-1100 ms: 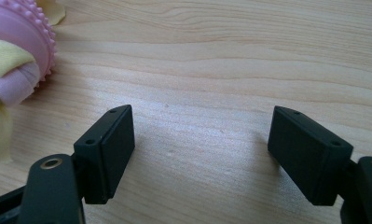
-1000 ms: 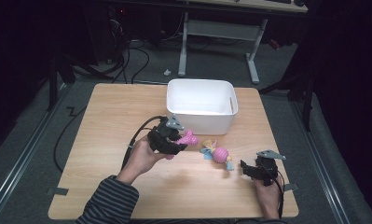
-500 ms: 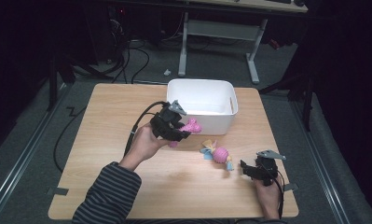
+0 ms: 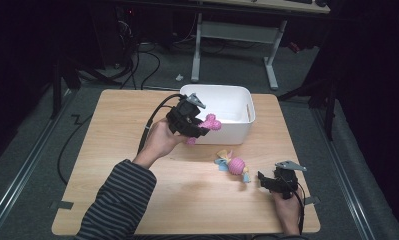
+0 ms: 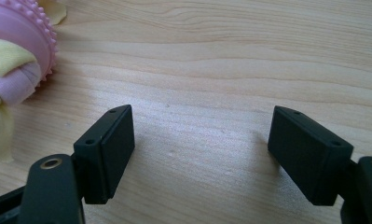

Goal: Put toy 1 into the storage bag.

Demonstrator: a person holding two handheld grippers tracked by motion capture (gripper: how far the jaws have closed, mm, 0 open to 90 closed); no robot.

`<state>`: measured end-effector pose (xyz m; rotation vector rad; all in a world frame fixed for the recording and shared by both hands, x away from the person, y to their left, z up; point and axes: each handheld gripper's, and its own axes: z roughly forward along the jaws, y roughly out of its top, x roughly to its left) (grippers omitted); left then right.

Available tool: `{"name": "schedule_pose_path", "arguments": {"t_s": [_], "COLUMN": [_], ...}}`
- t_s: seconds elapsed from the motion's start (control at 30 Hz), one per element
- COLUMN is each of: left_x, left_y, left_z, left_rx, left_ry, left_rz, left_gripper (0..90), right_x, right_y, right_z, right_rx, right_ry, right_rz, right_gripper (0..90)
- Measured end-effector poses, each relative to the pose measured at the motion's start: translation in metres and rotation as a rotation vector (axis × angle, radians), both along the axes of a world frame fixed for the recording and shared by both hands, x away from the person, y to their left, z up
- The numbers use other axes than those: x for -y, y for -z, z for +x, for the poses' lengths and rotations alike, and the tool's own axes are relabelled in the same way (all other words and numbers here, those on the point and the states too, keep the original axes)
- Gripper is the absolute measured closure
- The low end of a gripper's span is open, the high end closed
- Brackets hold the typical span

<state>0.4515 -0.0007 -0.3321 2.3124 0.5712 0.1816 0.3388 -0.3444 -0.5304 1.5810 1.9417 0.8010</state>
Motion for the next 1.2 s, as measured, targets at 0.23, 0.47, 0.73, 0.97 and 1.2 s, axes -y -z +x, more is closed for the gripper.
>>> {"name": "schedule_pose_path", "arguments": {"t_s": [0.23, 0.47, 0.73, 0.97, 1.2], "left_x": [0.008, 0.017, 0.023, 0.03, 0.041], "left_y": [-0.007, -0.015, -0.013, -0.007, -0.003], "left_z": [0.015, 0.032, 0.05, 0.064, 0.073], "left_rx": [0.002, 0.016, 0.02, 0.022, 0.046], "left_ry": [-0.013, -0.029, -0.056, -0.073, -0.084], "left_rz": [0.013, 0.036, 0.057, 0.069, 0.073], "left_gripper": [59.7, 59.7, 59.7, 59.6, 59.5], "right_x": [0.0, 0.0, -0.001, -0.001, -0.001], "right_y": [0.0, 0.0, 0.0, 0.0, 0.0], "right_z": [0.0, 0.0, 0.0, 0.0, 0.0], "right_rx": [0.0, -0.001, -0.002, -0.003, 0.0], "right_ry": [0.0, -0.001, -0.002, -0.004, -0.008], "right_rz": [0.0, 0.0, 0.002, 0.002, -0.001], "right_gripper": [23.0, 22.9, 23.0, 22.9, 22.9]}}
